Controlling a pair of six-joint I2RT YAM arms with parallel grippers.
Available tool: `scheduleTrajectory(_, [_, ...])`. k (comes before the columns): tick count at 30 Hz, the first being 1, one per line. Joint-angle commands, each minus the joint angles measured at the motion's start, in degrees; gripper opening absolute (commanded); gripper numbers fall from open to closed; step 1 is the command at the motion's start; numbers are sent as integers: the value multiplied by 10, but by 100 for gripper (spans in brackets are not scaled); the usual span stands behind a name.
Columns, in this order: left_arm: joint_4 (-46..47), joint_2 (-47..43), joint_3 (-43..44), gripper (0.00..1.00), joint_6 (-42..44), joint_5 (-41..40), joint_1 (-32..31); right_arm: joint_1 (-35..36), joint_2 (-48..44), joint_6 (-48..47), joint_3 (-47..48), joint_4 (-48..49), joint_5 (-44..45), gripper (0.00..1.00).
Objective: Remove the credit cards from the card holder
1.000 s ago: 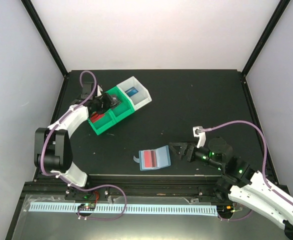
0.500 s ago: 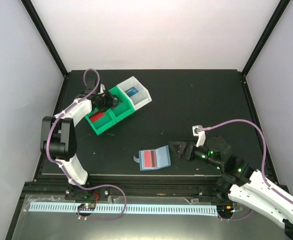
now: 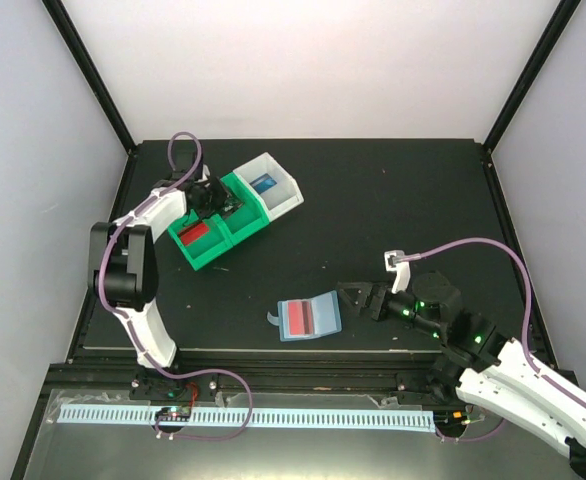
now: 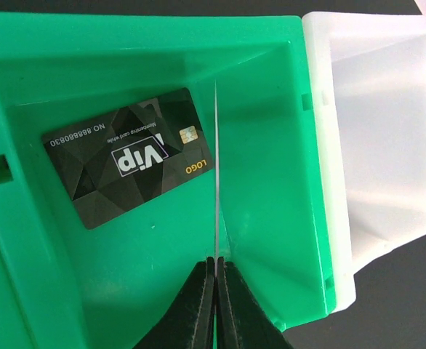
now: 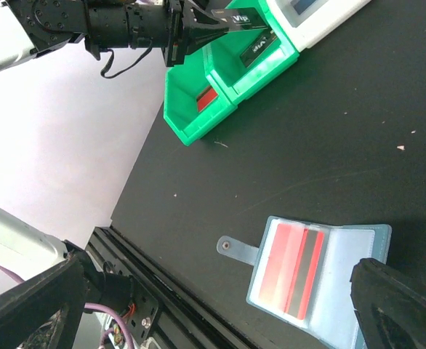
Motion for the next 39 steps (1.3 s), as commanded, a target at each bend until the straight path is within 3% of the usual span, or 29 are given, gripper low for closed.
scheduleTrajectory(1, [-21,21,37,3,10,-11,4,2,-8,2,17,6,20,100])
scheduleTrajectory(20, [-44,62,78,7,30,-44,6,1,-15,-3,25,-10,42,100])
scheduleTrajectory(39, [-71,-19,91,40,47,-48,5,2,-38,-4,8,-20,19,100])
